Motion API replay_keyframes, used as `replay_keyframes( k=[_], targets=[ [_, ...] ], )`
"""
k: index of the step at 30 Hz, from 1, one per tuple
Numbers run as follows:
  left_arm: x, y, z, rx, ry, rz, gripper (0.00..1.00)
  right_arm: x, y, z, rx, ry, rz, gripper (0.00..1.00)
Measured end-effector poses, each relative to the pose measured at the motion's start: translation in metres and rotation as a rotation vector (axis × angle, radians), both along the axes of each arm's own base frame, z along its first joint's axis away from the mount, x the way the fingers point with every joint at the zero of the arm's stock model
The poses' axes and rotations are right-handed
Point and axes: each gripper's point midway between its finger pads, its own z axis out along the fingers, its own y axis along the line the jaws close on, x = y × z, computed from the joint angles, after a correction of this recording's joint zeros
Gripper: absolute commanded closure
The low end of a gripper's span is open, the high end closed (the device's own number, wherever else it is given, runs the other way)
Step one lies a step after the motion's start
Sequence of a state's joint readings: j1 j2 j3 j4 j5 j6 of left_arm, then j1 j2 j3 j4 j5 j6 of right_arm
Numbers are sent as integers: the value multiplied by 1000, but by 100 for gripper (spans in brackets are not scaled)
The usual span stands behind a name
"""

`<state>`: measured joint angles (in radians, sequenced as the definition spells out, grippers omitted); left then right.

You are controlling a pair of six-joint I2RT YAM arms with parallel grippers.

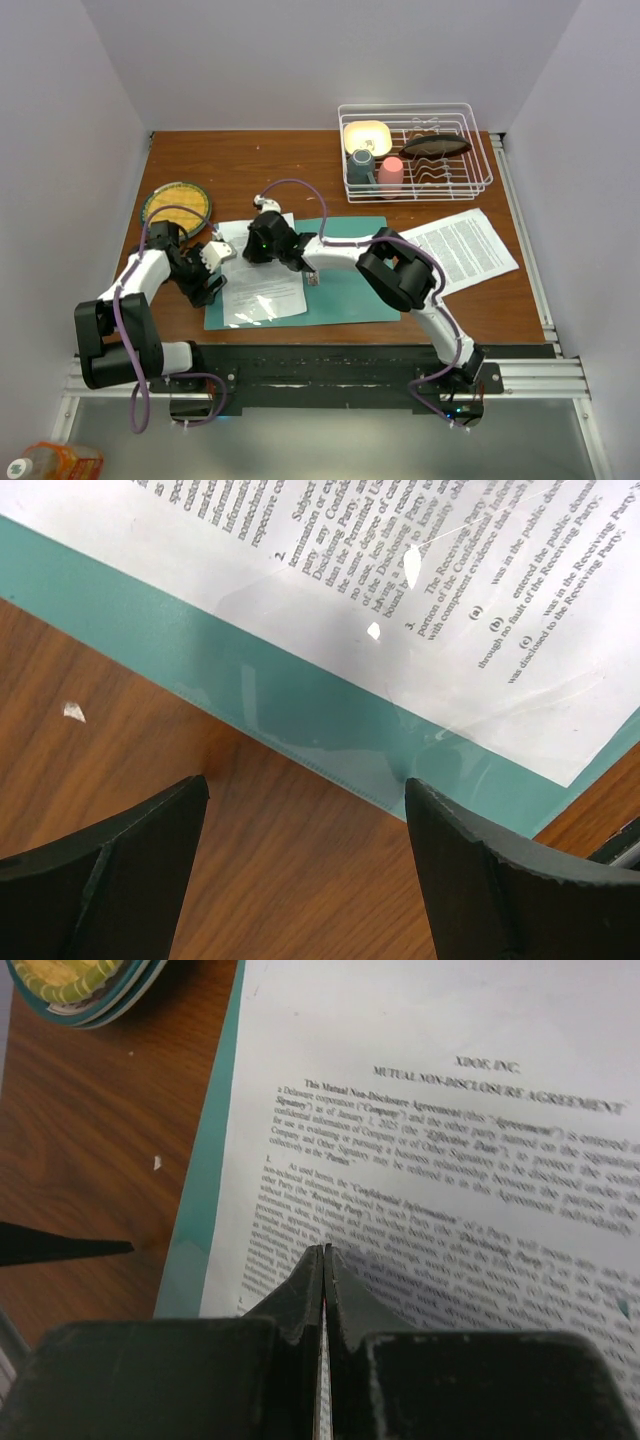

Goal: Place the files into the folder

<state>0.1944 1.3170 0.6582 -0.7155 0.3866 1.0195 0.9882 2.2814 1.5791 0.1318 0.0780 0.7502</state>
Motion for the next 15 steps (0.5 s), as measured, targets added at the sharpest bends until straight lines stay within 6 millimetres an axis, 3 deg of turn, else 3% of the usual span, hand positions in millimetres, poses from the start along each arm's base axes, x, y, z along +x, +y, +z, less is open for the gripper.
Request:
replay_keyframes(
  k=[15],
  targets=[
    [7,-4,-6,-22,-22,-26,16,6,40,13,120,5,94,100]
  ],
)
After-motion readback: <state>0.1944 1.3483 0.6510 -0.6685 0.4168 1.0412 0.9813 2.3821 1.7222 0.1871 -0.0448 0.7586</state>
